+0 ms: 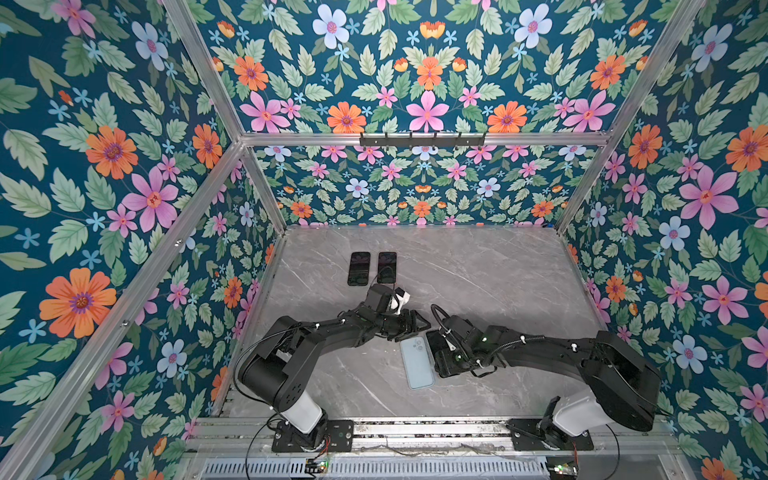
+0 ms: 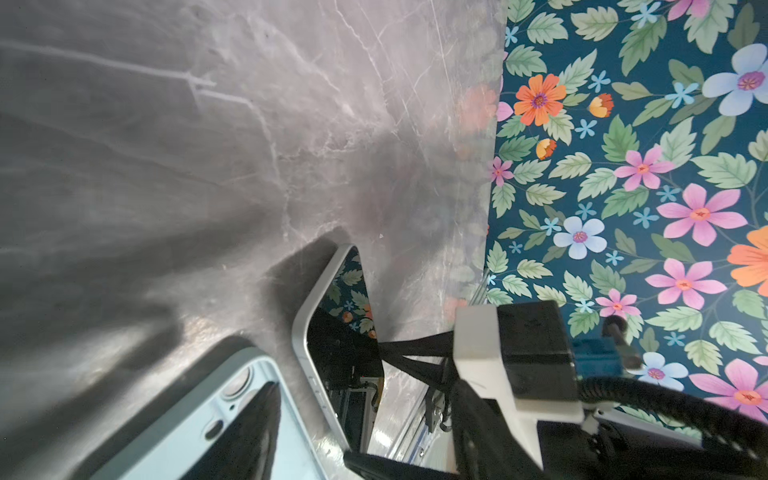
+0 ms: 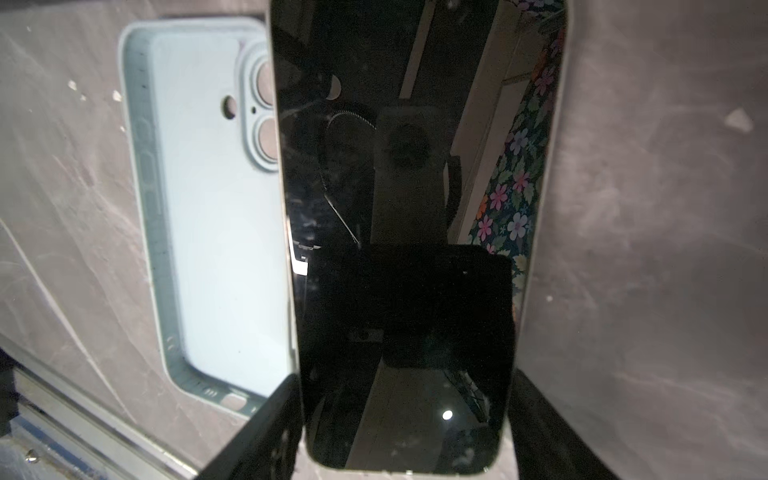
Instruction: Put the phone into the phone case
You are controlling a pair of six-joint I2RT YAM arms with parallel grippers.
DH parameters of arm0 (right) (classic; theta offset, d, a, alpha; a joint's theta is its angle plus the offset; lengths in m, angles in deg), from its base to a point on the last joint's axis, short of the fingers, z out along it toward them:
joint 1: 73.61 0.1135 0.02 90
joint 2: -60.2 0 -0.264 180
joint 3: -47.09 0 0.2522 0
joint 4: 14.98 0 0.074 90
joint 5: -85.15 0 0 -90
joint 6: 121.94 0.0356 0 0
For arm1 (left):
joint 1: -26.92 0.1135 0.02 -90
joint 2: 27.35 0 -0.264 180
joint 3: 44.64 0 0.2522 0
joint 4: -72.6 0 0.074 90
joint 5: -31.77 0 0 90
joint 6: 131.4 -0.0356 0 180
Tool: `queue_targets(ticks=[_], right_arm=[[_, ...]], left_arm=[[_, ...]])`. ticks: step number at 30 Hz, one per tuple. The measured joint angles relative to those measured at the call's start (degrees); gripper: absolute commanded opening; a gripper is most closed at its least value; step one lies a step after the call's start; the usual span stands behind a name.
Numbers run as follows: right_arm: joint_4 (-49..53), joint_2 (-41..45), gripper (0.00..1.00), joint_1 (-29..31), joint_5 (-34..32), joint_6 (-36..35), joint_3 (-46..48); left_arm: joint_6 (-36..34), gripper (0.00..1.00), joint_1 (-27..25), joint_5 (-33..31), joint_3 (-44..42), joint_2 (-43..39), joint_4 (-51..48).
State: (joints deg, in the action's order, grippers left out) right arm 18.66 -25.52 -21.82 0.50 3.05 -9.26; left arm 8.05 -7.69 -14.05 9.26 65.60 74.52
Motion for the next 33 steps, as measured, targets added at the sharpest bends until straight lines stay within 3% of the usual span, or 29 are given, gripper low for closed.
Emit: queue_targets(ticks=[23,33], right_arm=[[-2.01,2.84,0.44,-0.37,-1.92,1.05,1.92],[-2.08,1.86,0.44,-0.35,-2.34,1.05,0.98]], left_arm=[[0.98,0.58,0.22,3.17,4.31,10.84,4.17],[3.26,0.4,0.22,5.4,2.12,12.17,11.26]])
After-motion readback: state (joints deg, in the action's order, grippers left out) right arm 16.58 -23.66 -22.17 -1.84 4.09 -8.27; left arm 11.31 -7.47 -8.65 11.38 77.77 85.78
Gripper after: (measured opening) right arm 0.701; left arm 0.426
